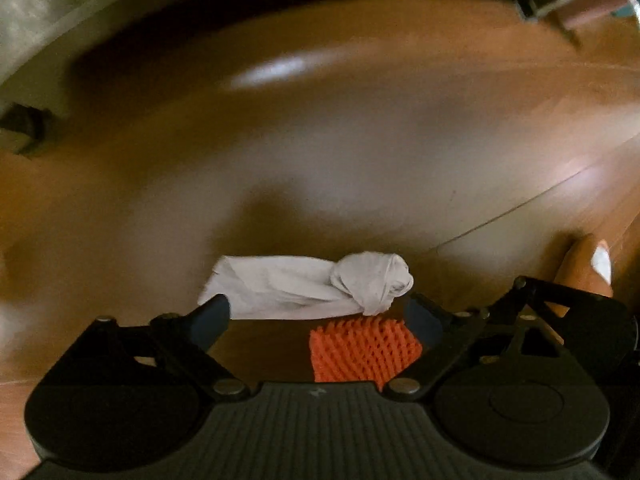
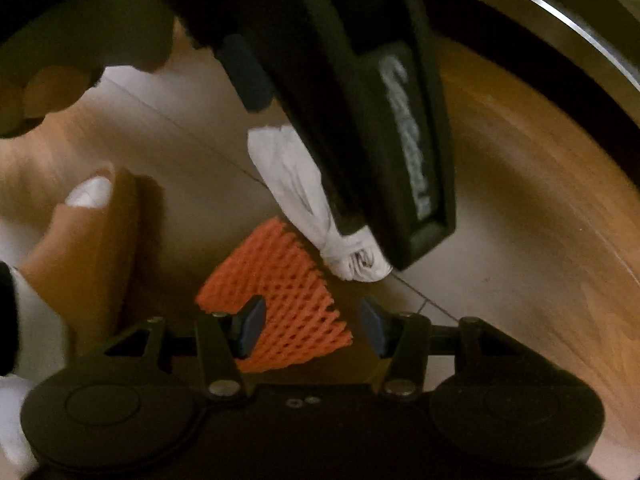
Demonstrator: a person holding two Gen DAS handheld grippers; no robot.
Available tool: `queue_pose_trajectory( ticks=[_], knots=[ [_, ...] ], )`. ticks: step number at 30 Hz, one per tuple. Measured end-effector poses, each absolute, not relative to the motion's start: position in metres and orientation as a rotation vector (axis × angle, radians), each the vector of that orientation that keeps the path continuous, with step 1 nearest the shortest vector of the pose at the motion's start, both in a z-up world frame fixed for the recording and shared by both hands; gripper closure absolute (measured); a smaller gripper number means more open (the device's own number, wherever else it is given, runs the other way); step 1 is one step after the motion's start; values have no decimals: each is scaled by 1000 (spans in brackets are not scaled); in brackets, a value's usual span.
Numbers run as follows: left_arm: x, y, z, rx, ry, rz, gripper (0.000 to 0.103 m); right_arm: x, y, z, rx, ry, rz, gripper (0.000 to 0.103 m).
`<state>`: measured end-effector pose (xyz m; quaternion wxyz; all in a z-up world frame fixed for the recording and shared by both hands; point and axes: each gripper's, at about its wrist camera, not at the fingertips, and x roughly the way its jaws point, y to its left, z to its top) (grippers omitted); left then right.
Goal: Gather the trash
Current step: 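Grasp the white tissue with the left gripper while the right grasps the orange mesh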
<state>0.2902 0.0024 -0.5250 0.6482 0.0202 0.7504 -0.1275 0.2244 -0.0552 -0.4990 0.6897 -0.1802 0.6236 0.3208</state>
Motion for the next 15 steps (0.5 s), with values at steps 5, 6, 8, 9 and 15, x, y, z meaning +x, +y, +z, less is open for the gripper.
queue_pose_trajectory(
  ticks=[5,6,8,9,15],
  knots=[
    [286,-6,-552,24,1733,-306,12,218,-53,-522,-447,1386,740,51],
    [284,-8,-556,25,1737,-314,12,215,-51,-525,-466,1381,748,51],
    [282,-11,-563,28,1747,-315,19,210,-48,-529,-501,1371,762,51],
    [281,-12,-566,22,1757,-316,24,207,-46,-532,-522,1368,765,51],
    [275,-17,-571,25,1746,-340,37,199,-44,-539,-547,1363,772,51]
  ],
)
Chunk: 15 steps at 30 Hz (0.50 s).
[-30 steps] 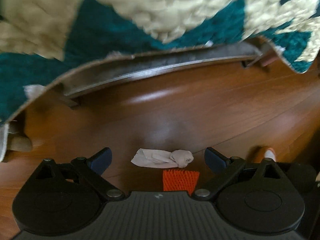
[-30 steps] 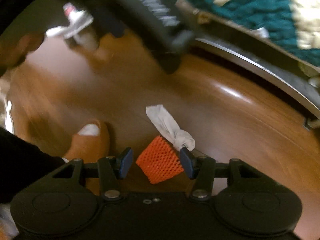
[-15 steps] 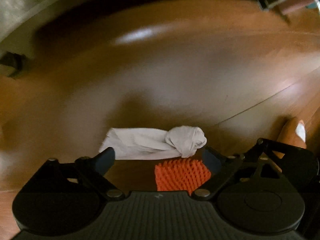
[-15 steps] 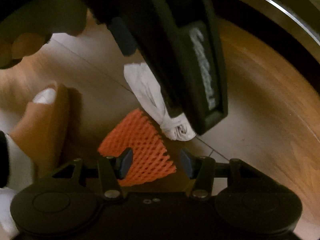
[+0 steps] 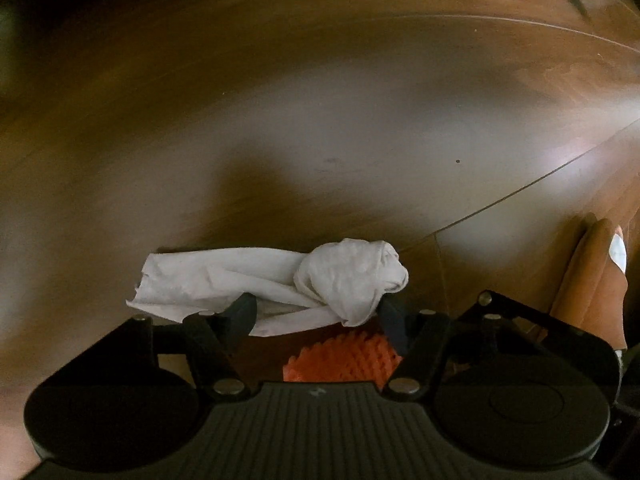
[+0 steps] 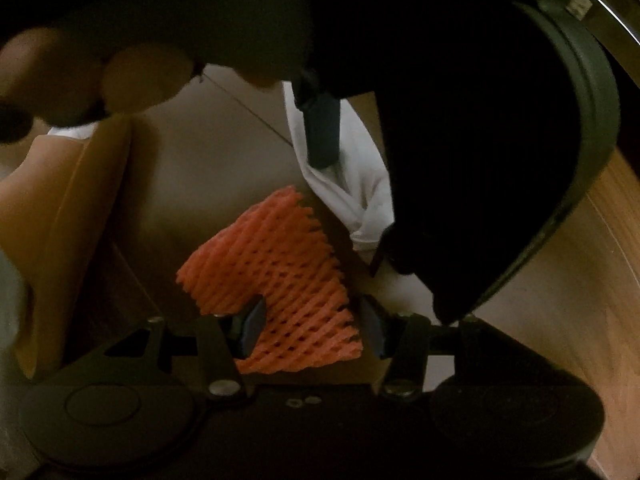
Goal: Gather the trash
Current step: 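Grasp the white tissue with the left gripper while the right grasps the orange mesh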
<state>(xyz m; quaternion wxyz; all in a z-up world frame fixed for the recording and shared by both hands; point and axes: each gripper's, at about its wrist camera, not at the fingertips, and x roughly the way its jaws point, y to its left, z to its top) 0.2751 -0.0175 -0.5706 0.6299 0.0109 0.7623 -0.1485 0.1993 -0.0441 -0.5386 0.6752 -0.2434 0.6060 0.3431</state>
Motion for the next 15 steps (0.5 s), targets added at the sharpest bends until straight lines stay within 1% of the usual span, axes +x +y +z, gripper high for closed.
queue_pose_trajectory(
  ticks=[1,3,5,6,8,10,11,12,13,15],
  knots=[
    [274,-17,-572,27,1741,-343,37,200,-44,-539,-537,1371,764,51],
    [271,-15,-571,24,1726,-345,44,200,-42,-540,-529,1382,752,52],
    [270,-11,-569,5,1717,-342,61,201,-42,-540,-531,1382,752,52],
    [270,-9,-569,-13,1719,-339,67,200,-42,-541,-533,1382,753,52],
    [271,-5,-569,-36,1729,-329,71,203,-38,-541,-540,1388,751,53],
    [272,-2,-568,-50,1728,-325,76,206,-33,-544,-527,1414,740,57],
    [272,0,-568,-56,1729,-324,78,209,-33,-543,-508,1429,738,66],
    [273,3,-570,-58,1730,-321,79,211,-33,-543,-485,1450,747,85],
    [275,5,-568,-59,1728,-315,80,212,-32,-545,-457,1471,762,91],
    [279,11,-563,-55,1716,-301,80,211,-30,-543,-474,1467,754,92]
  ],
)
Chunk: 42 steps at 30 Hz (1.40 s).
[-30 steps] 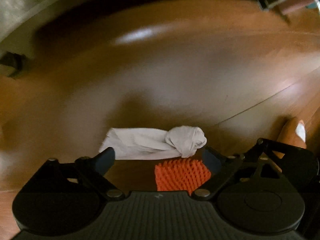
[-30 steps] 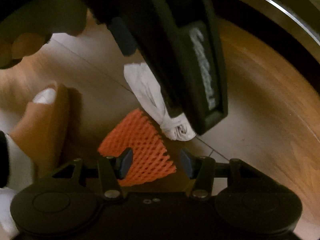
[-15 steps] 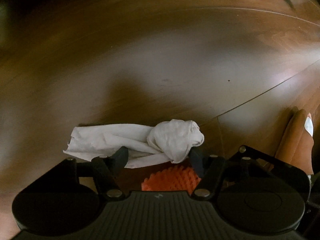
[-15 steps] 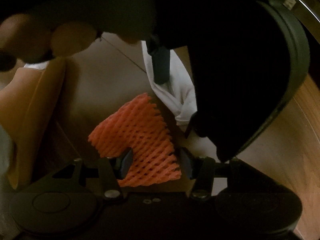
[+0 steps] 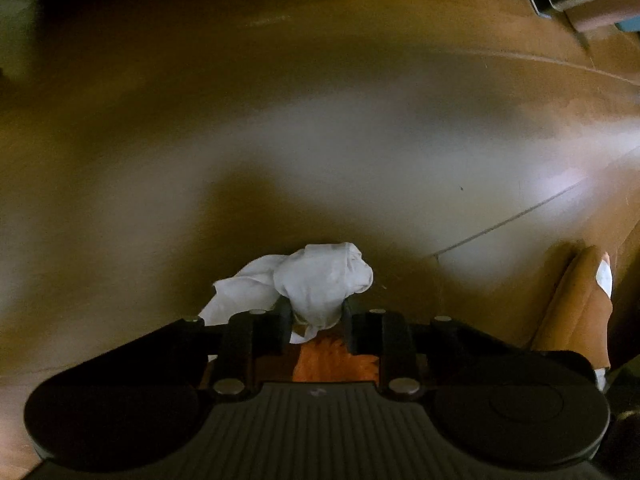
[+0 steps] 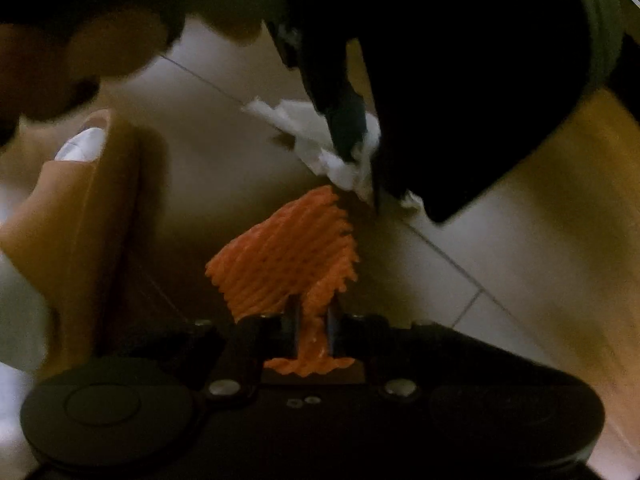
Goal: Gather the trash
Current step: 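Grasp the white tissue with the left gripper while the right grasps the orange mesh, then carry the tissue and orange mesh up over the teal wastebasket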
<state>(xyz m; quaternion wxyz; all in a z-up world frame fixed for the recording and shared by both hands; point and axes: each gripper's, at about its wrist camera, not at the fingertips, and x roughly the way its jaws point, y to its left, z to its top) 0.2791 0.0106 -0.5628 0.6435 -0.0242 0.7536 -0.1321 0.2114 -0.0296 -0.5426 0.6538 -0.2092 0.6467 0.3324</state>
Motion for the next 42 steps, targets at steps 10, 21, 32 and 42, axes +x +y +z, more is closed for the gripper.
queue_pose_trajectory(
  ticks=[10,21,32,42],
  knots=[
    [292,33,-483,-32,1627,-289,80,244,-58,-478,-323,1453,515,93],
    [286,55,-321,-89,1447,-291,80,250,-85,-327,-210,1196,416,93],
    [249,65,-162,-152,1154,-248,80,223,-113,-157,-97,903,404,93],
    [213,72,-27,-196,823,-196,80,192,-126,-24,-60,623,425,93]
  ],
)
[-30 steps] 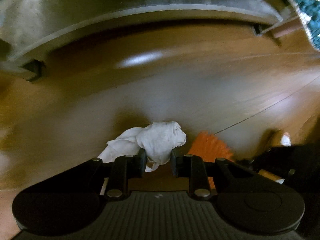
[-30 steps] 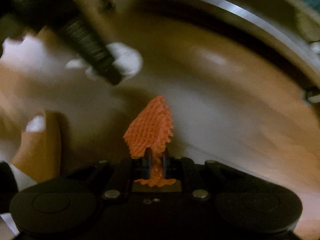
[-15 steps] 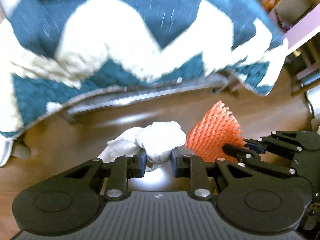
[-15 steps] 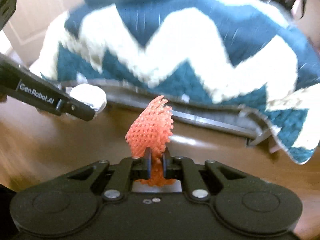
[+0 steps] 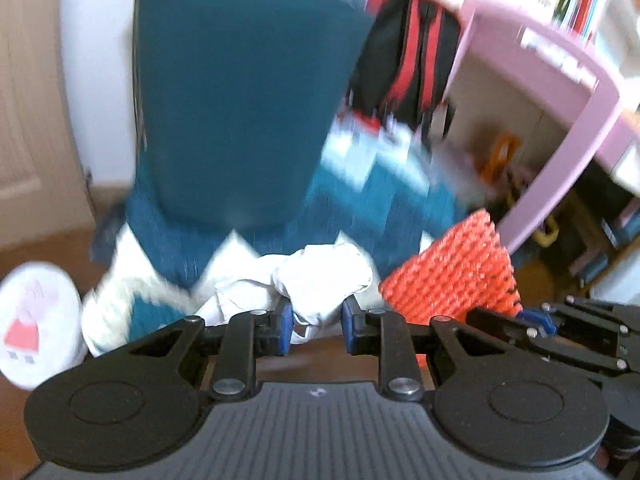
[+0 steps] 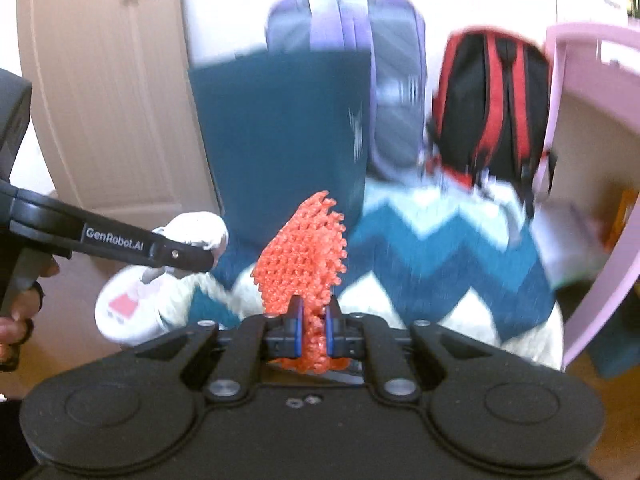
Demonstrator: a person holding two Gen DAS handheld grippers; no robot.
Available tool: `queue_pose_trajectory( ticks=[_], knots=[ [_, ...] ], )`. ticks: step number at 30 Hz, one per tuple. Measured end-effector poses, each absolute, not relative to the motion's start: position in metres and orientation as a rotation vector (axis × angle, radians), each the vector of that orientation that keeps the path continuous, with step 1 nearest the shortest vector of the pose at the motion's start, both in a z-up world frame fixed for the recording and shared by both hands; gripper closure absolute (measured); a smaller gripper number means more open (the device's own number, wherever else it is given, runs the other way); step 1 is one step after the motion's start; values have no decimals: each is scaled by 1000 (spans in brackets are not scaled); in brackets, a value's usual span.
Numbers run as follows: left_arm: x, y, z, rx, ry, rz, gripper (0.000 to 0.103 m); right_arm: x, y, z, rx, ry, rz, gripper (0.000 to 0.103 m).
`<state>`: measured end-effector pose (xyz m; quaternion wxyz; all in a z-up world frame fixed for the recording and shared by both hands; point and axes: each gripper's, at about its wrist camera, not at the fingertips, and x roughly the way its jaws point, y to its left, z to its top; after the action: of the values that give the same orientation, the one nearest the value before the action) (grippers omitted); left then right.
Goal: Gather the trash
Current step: 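Carry the tissue and orange mesh up over the teal wastebasket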
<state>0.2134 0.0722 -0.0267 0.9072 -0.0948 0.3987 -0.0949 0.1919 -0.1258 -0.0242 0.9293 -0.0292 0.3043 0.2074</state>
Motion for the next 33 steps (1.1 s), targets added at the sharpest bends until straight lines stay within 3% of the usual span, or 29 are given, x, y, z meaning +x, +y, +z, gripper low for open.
queue_pose_trajectory(
  ticks=[7,20,27,33],
  knots=[
    [208,72,57,-193,645,-176,79,197,-122,53,-76,482,427,93],
    [245,71,162,-172,458,-142,79,247,-102,146,-56,354,398,93],
    [293,90,190,-227,436,-126,79,284,-78,168,-97,320,403,92],
    [340,103,180,-283,479,-140,79,326,-55,161,-129,369,407,92]
  ],
)
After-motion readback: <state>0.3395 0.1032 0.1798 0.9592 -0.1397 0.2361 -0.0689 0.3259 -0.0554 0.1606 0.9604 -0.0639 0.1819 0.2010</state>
